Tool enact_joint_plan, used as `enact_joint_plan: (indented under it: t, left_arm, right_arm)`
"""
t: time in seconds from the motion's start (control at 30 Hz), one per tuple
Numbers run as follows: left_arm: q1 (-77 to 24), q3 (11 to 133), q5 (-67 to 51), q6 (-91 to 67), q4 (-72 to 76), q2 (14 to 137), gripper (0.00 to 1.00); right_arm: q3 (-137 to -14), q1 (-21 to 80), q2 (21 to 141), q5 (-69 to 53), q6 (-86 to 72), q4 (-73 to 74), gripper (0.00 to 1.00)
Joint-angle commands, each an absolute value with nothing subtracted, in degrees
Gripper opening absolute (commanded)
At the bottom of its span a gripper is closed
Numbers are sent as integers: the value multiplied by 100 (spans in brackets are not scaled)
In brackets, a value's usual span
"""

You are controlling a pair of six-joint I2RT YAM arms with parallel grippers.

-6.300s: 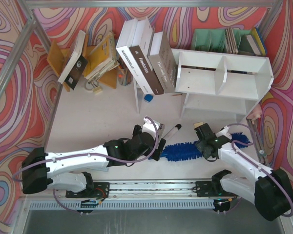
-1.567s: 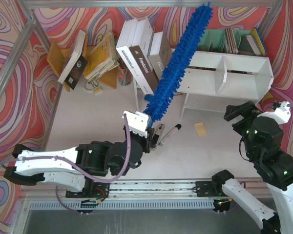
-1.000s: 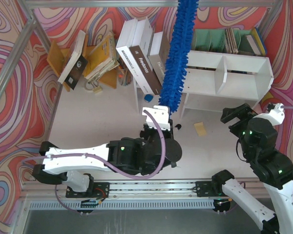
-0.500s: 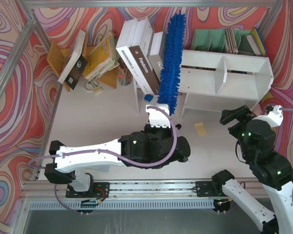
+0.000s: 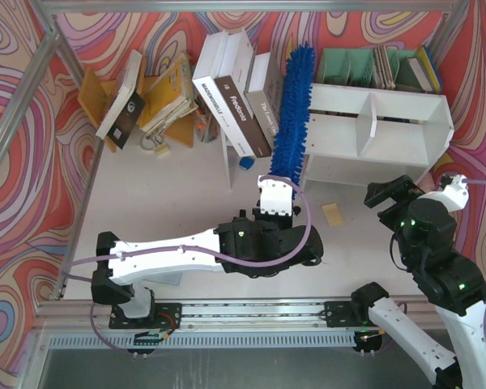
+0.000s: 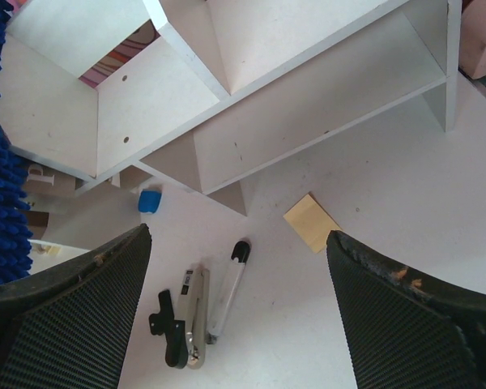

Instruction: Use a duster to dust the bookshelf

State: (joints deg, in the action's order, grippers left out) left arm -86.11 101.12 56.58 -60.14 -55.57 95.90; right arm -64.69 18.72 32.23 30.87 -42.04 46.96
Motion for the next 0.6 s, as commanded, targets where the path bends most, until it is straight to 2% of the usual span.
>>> enact_joint_plan:
  t: [0.0,0.3,0.57]
  left_arm:
    - [-8565,10064,6038,-5715,-5452,9130,0]
    - [-8561,9726,6455,-4923,-4734,8454,0]
    - [-8561,9315,6062,-4978,-4510,8489,0]
  right_arm:
    - [-6417,1844,3242,3138,-4214,4492,79]
    - [-6296,1838,3200,3138,-4249,4482,80]
    - [-6191,1840,3130,3138,-4263,4520,79]
